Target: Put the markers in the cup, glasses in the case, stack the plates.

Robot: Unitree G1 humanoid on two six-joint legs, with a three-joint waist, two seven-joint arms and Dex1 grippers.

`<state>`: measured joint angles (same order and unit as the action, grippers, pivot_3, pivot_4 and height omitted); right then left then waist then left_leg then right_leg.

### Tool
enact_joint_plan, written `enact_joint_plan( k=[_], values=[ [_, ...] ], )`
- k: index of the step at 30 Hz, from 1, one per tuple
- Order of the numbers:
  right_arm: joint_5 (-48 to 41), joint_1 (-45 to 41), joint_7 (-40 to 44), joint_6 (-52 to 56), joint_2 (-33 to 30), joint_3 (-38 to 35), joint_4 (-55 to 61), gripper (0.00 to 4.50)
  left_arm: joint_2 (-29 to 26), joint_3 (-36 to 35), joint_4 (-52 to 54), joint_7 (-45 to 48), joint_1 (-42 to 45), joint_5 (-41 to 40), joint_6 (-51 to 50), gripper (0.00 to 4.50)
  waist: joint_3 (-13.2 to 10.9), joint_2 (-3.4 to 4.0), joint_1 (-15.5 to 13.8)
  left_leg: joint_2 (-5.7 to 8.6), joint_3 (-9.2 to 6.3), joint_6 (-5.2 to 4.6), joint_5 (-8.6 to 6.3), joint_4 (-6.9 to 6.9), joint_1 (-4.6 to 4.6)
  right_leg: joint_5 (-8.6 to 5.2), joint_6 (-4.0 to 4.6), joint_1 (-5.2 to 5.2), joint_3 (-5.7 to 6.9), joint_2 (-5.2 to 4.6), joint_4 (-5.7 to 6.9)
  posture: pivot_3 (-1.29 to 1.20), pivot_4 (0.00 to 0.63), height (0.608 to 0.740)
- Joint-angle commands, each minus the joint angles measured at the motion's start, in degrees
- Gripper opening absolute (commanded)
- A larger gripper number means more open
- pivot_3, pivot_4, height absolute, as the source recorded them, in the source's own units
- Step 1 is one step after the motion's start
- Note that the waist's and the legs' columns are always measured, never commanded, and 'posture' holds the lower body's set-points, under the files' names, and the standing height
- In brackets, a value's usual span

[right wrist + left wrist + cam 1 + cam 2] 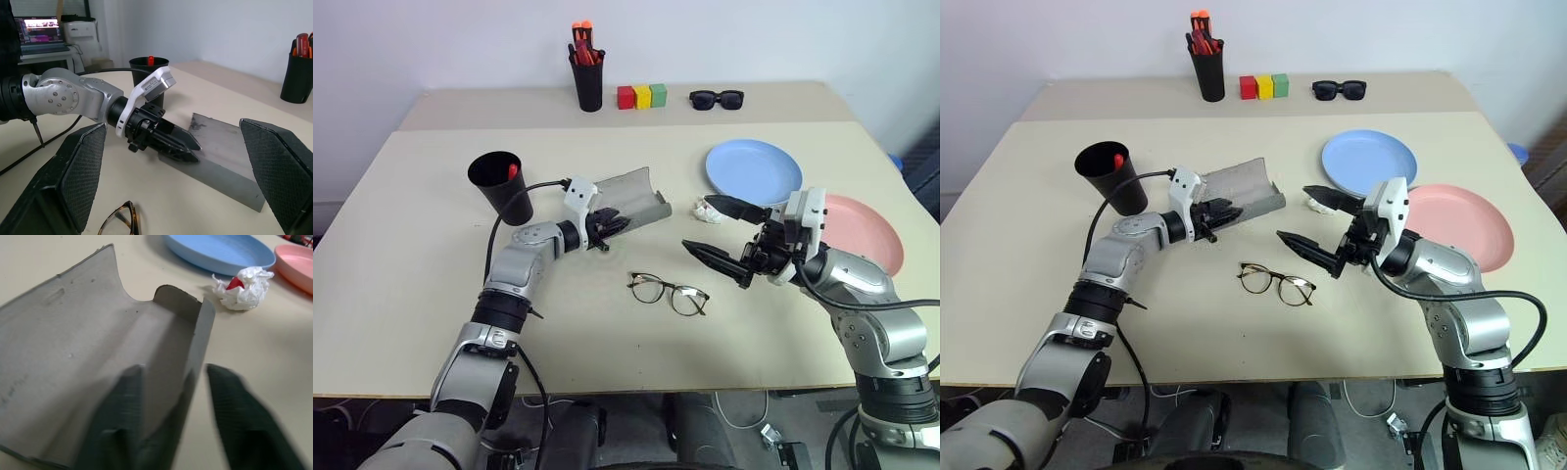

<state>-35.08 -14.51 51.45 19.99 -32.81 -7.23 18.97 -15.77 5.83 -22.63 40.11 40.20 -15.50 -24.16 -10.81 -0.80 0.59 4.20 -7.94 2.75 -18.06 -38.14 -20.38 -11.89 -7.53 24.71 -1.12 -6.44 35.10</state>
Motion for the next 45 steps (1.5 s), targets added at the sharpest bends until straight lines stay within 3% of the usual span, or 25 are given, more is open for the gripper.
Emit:
enact_joint_plan(
  k=[1, 8, 14, 19, 21, 25, 28, 33, 39, 45],
  values=[
    [-0.2, -0.6, 0.4, -1.5, -0.2, -0.6, 1.3, 4.47, -0.7, -0.5, 1.6, 1.0, 0.4, 0.3, -0.2, 0.05, 0.0, 0.00, 0.0, 0.00, 0.00, 0.00, 0.00, 0.00, 0.00, 0.00, 0.00, 0.00, 0.00, 0.00, 0.00, 0.00, 0.150, 0.740],
    [0.0, -0.5, 0.7, -1.8, -0.1, -0.5, 1.0, 4.47, -3.9, -2.6, 2.3, 5.0, 1.9, -1.8, -3.0, 0.05, 0.0, 0.00, 0.2, 0.00, 0.00, 0.00, 0.00, 0.00, 0.01, 0.00, 0.00, 0.00, 0.00, 0.00, 0.01, 0.00, 0.150, 0.740],
    [0.4, -0.8, 1.2, -2.2, -0.2, -0.5, 0.1, 4.47, -14.7, -0.4, 3.1, 26.0, 2.5, -6.1, -7.2, 0.05, 0.0, 0.01, 0.4, -0.01, 0.01, 0.00, 0.00, 0.00, 0.00, 0.00, 0.00, 0.03, 0.01, 0.01, 0.04, 0.00, 0.150, 0.740],
    [0.5, -0.9, 1.4, -2.2, -0.2, -0.2, 0.0, 4.47, -21.5, 3.1, -1.0, 41.0, 4.7, -4.3, -3.7, 0.05, 0.0, 0.01, 0.0, 0.00, 0.00, -0.01, 0.00, 0.00, -0.02, 0.00, 0.00, 0.01, 0.01, 0.01, 0.03, 0.00, 0.150, 0.740],
    [0.4, -0.8, 1.4, -2.1, -0.3, -0.3, 0.2, 4.47, -20.9, 2.7, -4.9, 41.0, 6.5, -3.0, -0.8, 0.05, 0.0, 0.01, 0.0, 0.01, 0.00, -0.02, -0.01, -0.01, -0.02, 0.00, 0.00, 0.00, 0.01, 0.01, 0.03, 0.00, 0.150, 0.740],
    [0.3, -0.1, 1.2, -1.8, -0.5, -0.7, 0.9, 4.47, -13.3, -5.9, -12.1, 29.0, 11.5, -7.2, -3.4, 0.05, 0.0, -0.02, -0.2, 0.02, -0.06, -0.03, -0.01, -0.03, -0.05, 0.00, 0.00, -0.01, 0.04, 0.01, 0.02, 0.00, 0.150, 0.740],
    [0.4, 0.6, 1.0, -1.7, -0.5, -0.8, 1.3, 4.47, -8.4, -8.8, -11.1, 21.5, 10.7, -7.0, -0.8, 0.90, 0.0, -0.02, 0.2, 0.02, -0.05, -0.08, -0.04, -0.07, -0.05, 0.00, -0.01, -0.02, 0.03, 0.00, 0.03, 0.00, 0.150, 0.740],
    [0.1, 0.3, 0.8, -1.4, -0.7, -0.9, 1.3, 4.47, -3.6, -7.5, -9.8, 11.8, 8.9, -3.1, 1.5, 3.40, 0.0, -0.02, 0.4, -0.01, 0.03, -0.04, -0.02, -0.03, -0.06, 0.00, -0.01, 0.12, -0.03, -0.01, 0.06, 0.00, 0.150, 0.740],
    [0.9, -0.6, 0.8, -1.9, -0.3, -0.1, 0.1, 4.47, 0.0, -5.3, -12.4, 7.7, 10.1, -0.6, -0.8, 3.40, 0.0, -0.02, -0.1, 0.02, 0.03, -0.07, -0.03, -0.06, -0.02, 0.01, -0.01, 0.04, -0.02, -0.01, 0.08, 0.00, 0.150, 0.740],
    [0.9, -0.5, 0.0, -2.0, 0.5, 0.4, 0.9, 4.47, 2.7, -3.4, -11.3, 10.0, 10.5, -1.0, -4.5, 3.40, 0.0, -0.03, 0.2, 0.04, 0.01, -0.08, -0.04, -0.07, -0.06, 0.02, -0.05, 0.03, -0.02, -0.01, 0.05, 0.00, 0.150, 0.740]
  ],
)
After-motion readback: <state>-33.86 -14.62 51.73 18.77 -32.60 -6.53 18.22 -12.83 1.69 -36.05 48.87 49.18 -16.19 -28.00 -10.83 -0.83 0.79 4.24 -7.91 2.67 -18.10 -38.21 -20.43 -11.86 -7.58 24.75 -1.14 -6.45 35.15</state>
